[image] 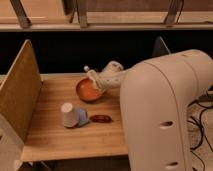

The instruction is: Place the bottle in the ceramic bowl

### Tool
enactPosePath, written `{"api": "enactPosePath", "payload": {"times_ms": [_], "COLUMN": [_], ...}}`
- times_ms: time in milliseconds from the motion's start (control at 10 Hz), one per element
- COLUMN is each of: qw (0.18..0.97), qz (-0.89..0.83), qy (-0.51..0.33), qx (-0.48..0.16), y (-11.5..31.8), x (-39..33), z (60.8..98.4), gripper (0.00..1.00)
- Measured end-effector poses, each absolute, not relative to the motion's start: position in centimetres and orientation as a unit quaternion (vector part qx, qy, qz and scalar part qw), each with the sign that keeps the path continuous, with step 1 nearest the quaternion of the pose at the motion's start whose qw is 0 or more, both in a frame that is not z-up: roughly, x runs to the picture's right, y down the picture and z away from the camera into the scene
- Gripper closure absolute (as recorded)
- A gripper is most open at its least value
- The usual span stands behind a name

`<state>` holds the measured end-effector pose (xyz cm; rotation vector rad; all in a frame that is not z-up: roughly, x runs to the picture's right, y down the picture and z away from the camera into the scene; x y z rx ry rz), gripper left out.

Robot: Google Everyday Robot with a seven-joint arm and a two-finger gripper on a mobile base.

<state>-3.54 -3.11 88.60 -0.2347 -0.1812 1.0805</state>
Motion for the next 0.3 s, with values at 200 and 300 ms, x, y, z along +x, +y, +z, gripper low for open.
{"api": "enactPosePath", "payload": {"times_ms": [200, 300], "qw": [0.847, 0.847], "qz": [0.512, 0.512], "qy": [-0.086, -0.085], "qx": [-0.112, -0.112], "y": [-3.05, -3.02], "x": [-3.54, -3.54], "z": [88.66, 88.67], "gripper": [0.20, 0.20]}}
